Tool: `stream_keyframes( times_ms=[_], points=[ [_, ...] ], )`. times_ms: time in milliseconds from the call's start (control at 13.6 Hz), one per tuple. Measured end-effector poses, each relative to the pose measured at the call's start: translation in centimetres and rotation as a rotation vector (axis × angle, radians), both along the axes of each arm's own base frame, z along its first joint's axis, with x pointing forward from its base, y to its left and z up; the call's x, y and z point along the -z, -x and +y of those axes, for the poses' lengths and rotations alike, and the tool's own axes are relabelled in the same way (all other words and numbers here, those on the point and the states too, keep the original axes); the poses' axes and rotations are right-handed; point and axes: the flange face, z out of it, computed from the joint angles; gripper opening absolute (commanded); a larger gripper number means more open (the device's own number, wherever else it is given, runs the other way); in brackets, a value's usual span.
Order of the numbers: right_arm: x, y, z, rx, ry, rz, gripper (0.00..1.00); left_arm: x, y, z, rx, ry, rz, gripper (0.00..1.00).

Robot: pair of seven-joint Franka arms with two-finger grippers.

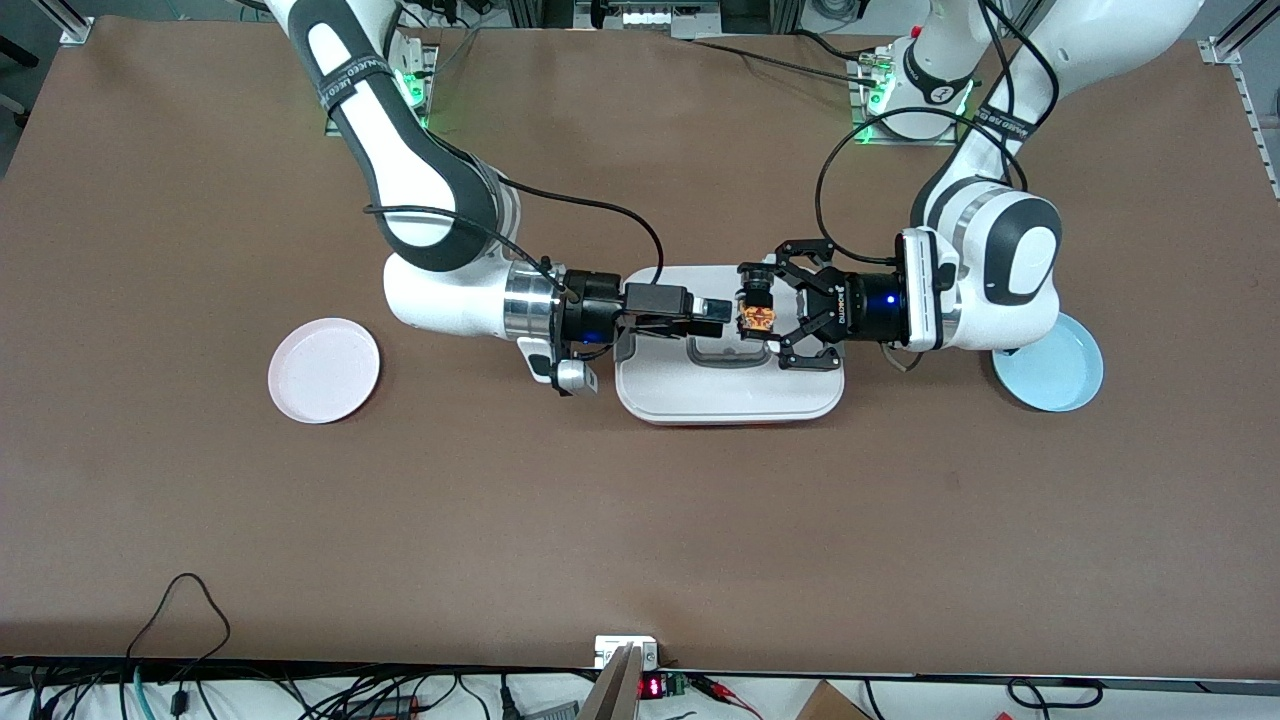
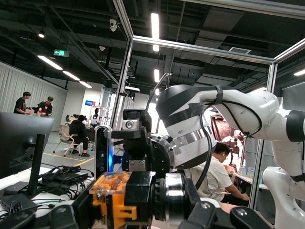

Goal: Transfer orange switch to right arm and place
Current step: 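Carry the orange switch with the left gripper toward the right gripper, then close the right gripper on the orange switch, then open the left gripper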

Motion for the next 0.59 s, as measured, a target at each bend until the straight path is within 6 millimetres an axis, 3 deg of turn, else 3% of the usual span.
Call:
stream_keyframes(
  times_ms=[588],
  points=[
    [-0.23,0.75,1.04,-0.018,-0.006,-0.002,0.95,-0.53,-0.27,-1.18,-0.036,-0.030,0.033,0.00]
  ],
)
